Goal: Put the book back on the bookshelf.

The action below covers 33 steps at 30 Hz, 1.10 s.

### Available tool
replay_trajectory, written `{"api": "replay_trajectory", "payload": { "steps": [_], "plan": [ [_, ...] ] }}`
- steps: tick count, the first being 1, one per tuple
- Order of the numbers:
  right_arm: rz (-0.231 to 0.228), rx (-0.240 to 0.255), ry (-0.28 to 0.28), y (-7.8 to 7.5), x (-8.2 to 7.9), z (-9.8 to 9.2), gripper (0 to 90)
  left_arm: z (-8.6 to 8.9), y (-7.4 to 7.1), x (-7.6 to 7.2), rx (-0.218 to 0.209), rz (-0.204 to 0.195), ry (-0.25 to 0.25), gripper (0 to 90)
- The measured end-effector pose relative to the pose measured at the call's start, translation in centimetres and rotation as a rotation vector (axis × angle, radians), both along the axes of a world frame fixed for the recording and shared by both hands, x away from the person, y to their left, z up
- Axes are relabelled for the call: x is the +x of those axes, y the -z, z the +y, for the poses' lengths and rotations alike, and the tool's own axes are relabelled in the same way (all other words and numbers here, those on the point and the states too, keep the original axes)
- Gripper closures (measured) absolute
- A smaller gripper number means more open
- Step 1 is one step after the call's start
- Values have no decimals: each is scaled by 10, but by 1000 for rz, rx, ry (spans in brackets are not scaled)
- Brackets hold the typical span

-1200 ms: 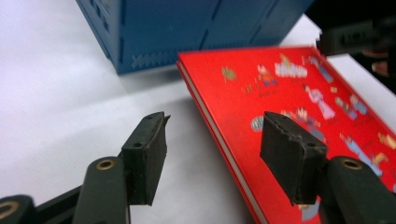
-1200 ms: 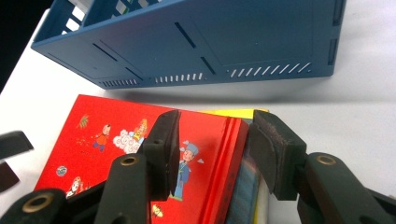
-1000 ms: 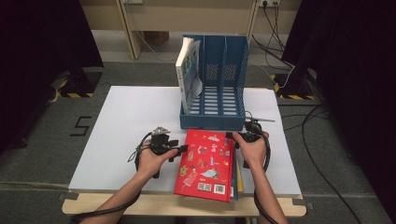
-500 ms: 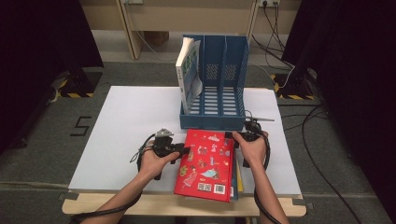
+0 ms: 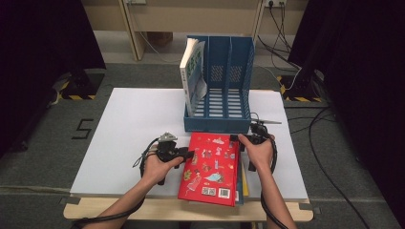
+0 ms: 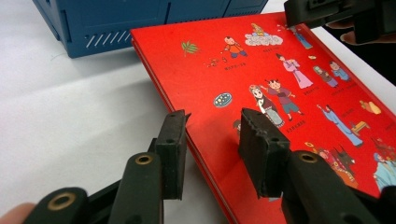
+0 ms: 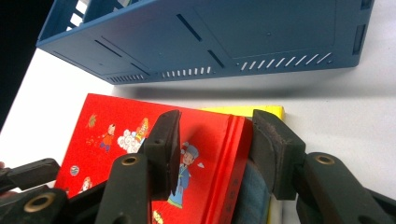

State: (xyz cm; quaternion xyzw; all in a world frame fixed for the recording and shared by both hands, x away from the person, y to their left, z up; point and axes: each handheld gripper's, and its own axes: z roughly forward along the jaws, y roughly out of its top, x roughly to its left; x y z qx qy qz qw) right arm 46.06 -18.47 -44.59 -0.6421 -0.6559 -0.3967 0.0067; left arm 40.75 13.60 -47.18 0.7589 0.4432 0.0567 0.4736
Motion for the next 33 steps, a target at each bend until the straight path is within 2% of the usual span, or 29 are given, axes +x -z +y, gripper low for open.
{"api": "replay_trajectory", "payload": {
  "steps": [11,19,22,29,31,33],
  "plan": [
    [44,45,-10,2,-4,-4,549,0,1,-1,-10,-3,-11,616],
    [69,71,-32,3,2,-5,542,0,2,-2,-8,-8,-12,617],
    [91,106,-29,4,5,-5,543,0,2,-2,-9,-6,-13,617],
    [99,132,-38,4,4,-8,593,1,3,-2,-15,-3,-18,618],
    [123,171,-21,4,5,-11,616,1,3,-3,-24,-1,-23,618],
    [134,180,-14,5,5,-13,625,2,3,-2,-36,12,-26,617]
  ]
}}
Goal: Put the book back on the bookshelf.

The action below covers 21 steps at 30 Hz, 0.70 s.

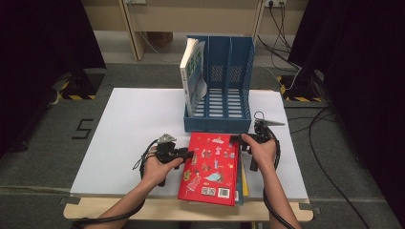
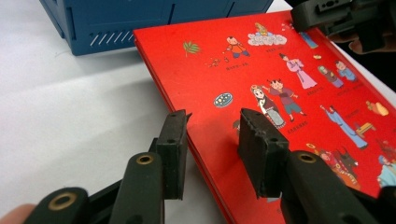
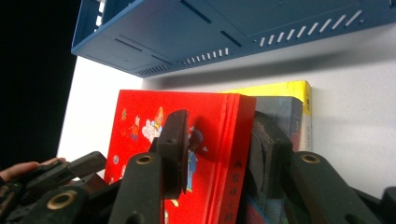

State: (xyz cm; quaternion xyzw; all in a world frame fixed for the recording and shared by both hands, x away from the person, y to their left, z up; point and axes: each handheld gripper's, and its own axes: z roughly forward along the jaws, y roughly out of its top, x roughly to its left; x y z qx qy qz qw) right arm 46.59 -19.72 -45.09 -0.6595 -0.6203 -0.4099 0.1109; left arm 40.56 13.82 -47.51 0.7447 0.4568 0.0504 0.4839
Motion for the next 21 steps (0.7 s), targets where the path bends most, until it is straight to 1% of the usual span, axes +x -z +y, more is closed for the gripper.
{"api": "replay_trajectory", "payload": {
  "steps": [1,2,4,5,8,9,11,12,14,17,21],
  "plan": [
    [0,-1,7,0,0,1,625,1,0,1,-9,7,-3,617],
    [1,-2,8,0,0,1,626,2,-1,1,-6,9,-15,624],
    [5,1,16,-1,-1,1,625,7,-4,1,16,-16,-50,641],
    [-4,-8,7,0,0,1,625,11,-4,1,19,-16,-61,657],
    [9,-5,13,-1,0,1,625,16,-3,0,29,20,-38,707],
    [4,-11,14,-1,0,2,625,15,-2,-1,35,29,-31,718],
    [-1,-18,11,-3,-1,2,625,14,-1,-3,66,33,-17,737],
    [-1,-21,12,-5,-1,3,624,14,0,-3,77,41,-14,741],
    [-8,-26,16,-7,-2,5,623,14,3,-2,83,60,-14,741],
    [-22,-46,10,-9,-3,6,621,13,2,-3,96,54,-10,748],
    [-12,-46,8,-11,-3,6,619,11,0,-3,123,47,-5,750]
  ]
}}
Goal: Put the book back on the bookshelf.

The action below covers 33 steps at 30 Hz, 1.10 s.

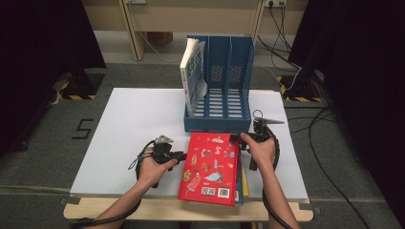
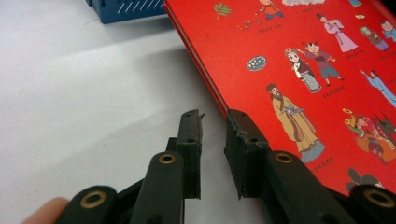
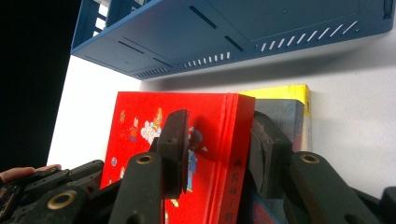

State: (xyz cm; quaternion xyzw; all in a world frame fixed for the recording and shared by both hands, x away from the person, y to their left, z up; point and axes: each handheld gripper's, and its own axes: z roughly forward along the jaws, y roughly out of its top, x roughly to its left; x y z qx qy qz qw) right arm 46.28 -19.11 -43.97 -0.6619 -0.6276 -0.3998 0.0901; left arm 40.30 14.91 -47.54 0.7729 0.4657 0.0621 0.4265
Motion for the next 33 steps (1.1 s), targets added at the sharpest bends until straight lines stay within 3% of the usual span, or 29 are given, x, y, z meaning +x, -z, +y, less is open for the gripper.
{"api": "replay_trajectory", "payload": {
  "steps": [7,10,13,21,28,33],
  "plan": [
    [-22,-4,-8,-4,-2,2,617,-5,-2,0,49,-17,0,760],
    [-17,32,-24,-5,-2,2,618,-6,-2,-1,71,-24,0,767],
    [-1,66,-43,-4,-2,5,613,-7,-2,-1,73,-28,-3,775],
    [-6,55,-67,-3,3,7,608,-8,-2,0,81,-35,-10,774],
    [31,115,-105,0,4,9,612,-8,-1,0,85,-33,-8,774],
    [38,112,-109,1,5,8,618,-8,-1,1,89,-39,-10,768]
  ]
}}
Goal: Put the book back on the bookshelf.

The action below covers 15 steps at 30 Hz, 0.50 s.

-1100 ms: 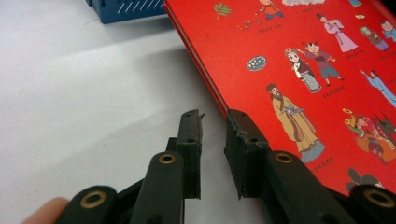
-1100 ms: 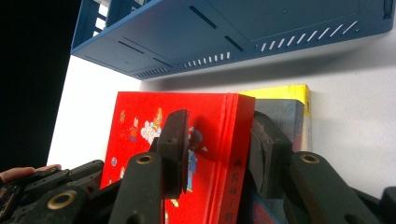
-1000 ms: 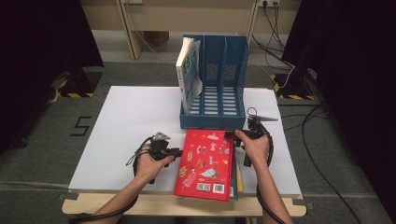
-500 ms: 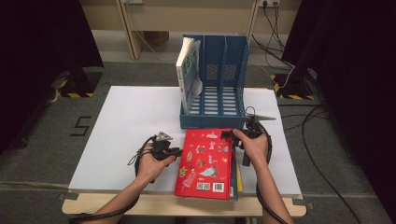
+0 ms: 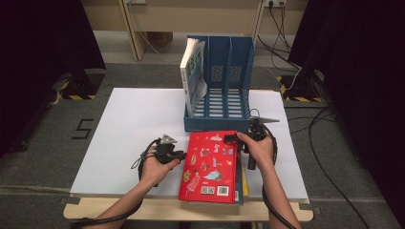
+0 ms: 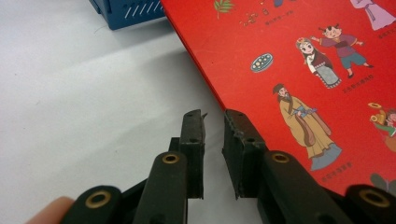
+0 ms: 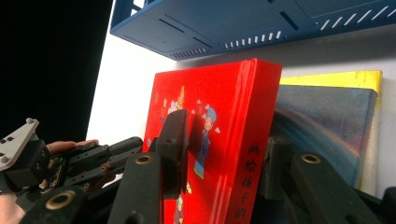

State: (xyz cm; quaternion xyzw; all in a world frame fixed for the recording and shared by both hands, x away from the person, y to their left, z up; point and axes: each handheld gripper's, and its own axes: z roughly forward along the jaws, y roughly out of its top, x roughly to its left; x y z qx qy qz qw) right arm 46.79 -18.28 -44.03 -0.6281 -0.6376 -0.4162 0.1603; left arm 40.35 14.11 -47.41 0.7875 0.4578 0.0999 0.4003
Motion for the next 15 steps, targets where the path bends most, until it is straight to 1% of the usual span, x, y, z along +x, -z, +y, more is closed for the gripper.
{"api": "replay_trajectory", "payload": {
  "steps": [2,3,4,5,6,7,9,10,11,12,13,14,15],
  "plan": [
    [3,1,-1,0,0,0,626,0,0,0,2,-2,1,768],
    [-1,12,1,-1,0,0,636,0,0,0,2,1,3,767],
    [12,24,7,-3,0,0,647,0,1,0,3,-2,1,767],
    [4,25,-1,-3,0,-1,658,0,1,0,4,-3,1,767],
    [9,40,10,-5,0,0,668,0,1,0,6,-3,1,767],
    [11,42,1,-6,0,-1,677,0,1,0,8,-2,1,765],
    [12,52,-3,-8,1,-1,700,1,2,1,4,3,3,757],
    [7,69,1,-9,1,-1,713,2,3,1,5,4,2,750],
    [2,71,-9,-10,0,-2,728,2,3,1,0,6,0,742],
    [11,88,-8,-12,0,-2,740,3,4,2,-3,9,-2,733],
    [6,101,-9,-13,0,-1,751,4,5,2,-7,11,-1,725],
    [3,102,-12,-13,-1,-1,759,5,5,3,-12,9,-4,715],
    [13,112,-12,-15,-2,-1,766,6,5,4,-16,11,-6,704]
  ]
}}
